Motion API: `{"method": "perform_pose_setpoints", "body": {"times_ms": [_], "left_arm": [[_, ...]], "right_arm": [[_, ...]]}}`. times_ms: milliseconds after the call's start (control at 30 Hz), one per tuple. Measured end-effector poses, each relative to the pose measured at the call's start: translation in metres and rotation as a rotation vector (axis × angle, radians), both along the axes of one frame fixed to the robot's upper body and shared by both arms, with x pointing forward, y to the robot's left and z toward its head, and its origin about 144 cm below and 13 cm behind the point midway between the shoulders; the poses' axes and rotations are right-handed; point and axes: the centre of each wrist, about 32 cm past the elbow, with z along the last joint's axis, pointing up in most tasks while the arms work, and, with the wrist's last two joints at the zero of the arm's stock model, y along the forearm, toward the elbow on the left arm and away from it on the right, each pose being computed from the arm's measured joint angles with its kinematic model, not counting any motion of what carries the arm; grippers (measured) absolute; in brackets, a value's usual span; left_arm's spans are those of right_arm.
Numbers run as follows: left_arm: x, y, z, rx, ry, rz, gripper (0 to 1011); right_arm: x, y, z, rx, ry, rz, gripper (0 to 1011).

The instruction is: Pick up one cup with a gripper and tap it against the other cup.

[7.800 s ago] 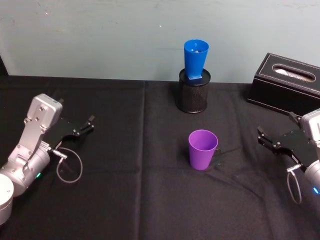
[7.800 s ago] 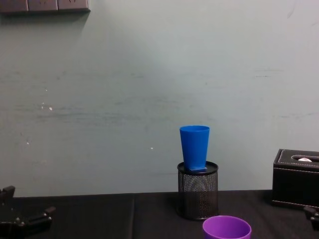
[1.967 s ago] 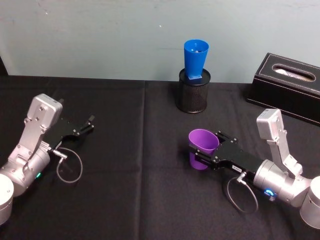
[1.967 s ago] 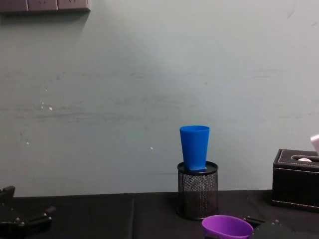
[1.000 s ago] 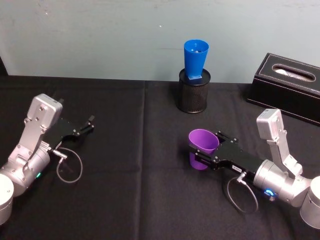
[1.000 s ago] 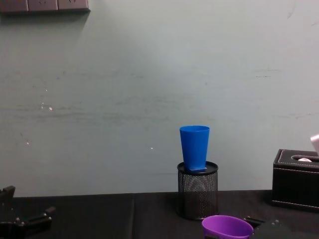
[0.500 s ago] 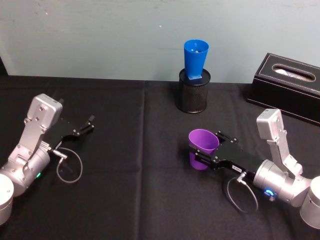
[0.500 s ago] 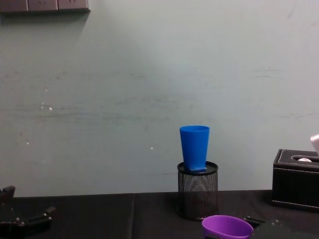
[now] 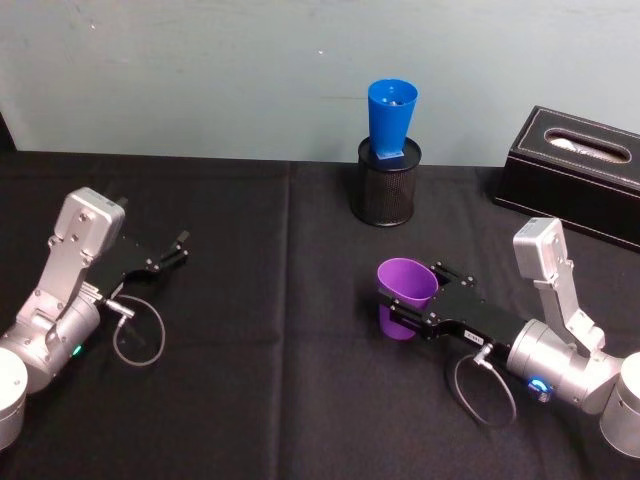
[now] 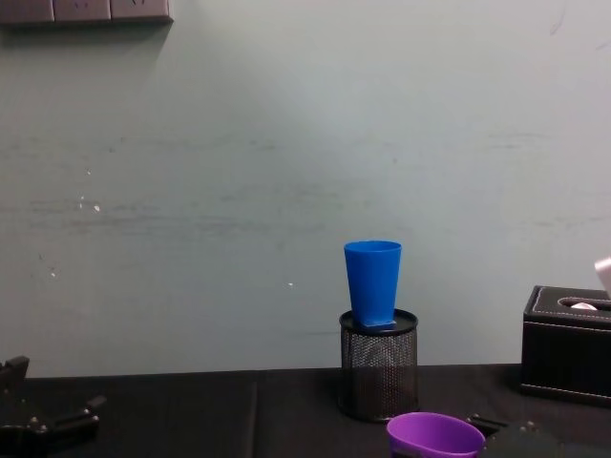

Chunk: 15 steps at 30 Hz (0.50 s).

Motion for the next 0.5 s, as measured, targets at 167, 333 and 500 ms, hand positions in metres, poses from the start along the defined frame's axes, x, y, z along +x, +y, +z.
{"method": "perform_pose_setpoints", "body": {"times_ms": [167,333,500], "left_arm": [[0.000,0.000,0.000,0.000,0.000,0.000,1005],[0.000,0.000,0.000,0.000,0.000,0.000,1005],[0.000,0.000,0.000,0.000,0.000,0.000,1005]], "right_arm": [[0.001,-0.002,0.006,-0.007,-0.003,0.014,724],[0.002,-0.006,0.026,-0.027,0.003,0.057,724],[0.002,-0.008,0.045,-0.035,-0.002,0.085,724]]}}
